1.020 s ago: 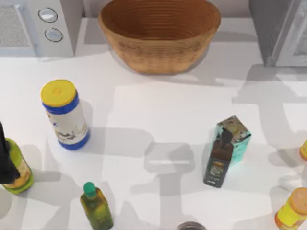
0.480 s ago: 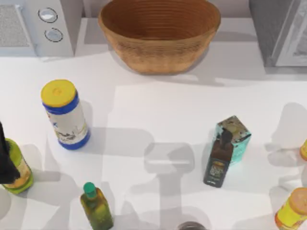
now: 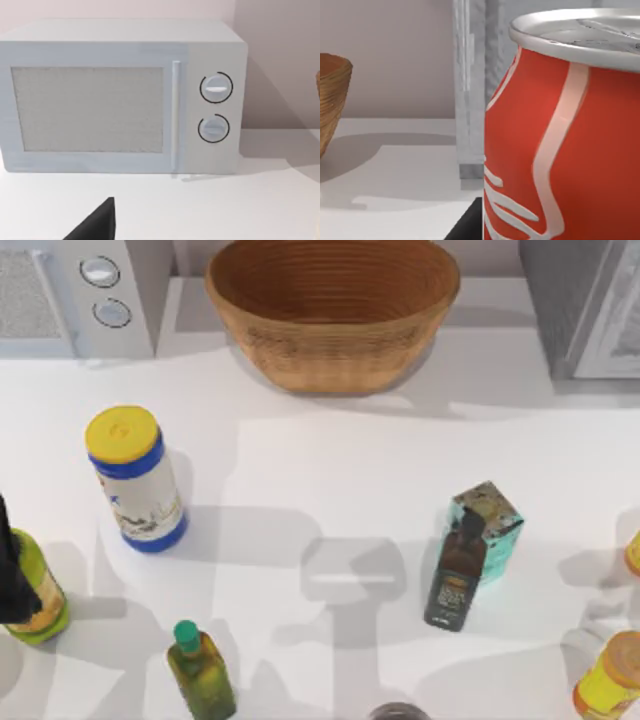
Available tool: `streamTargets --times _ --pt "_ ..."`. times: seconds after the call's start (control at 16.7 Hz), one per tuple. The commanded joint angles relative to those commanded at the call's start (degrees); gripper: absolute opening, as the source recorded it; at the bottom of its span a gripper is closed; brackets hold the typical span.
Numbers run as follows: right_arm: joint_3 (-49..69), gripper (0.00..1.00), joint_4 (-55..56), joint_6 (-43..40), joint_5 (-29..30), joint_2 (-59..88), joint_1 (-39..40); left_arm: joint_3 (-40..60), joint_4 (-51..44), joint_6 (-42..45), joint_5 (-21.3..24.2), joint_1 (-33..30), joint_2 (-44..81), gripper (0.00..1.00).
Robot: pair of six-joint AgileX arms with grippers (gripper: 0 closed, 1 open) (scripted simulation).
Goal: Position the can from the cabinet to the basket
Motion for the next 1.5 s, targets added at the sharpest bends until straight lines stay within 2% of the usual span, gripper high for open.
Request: streamTargets --times 0.42,0.72,0.96,1.5 --pt "-2.0 0.0 0.6 0.1 -0.8 -1.0 -0.7 0.0 0.0 0.0 0.0 0.0 0.0 1.0" --pt "4.9 0.0 2.8 0.0 1.9 7.5 2.1 0.0 0.0 0.0 0.0 0.0 0.0 1.0" --pt "18.6 0.0 6.5 0.0 7.0 24.4 7.0 0.0 0.0 0.0 0.0 0.0 0.0 1.0" --pt "56.9 0.0 17.3 0.4 21.9 74.4 21.1 0.0 0.0 0.0 0.0 0.0 0.0 1.0"
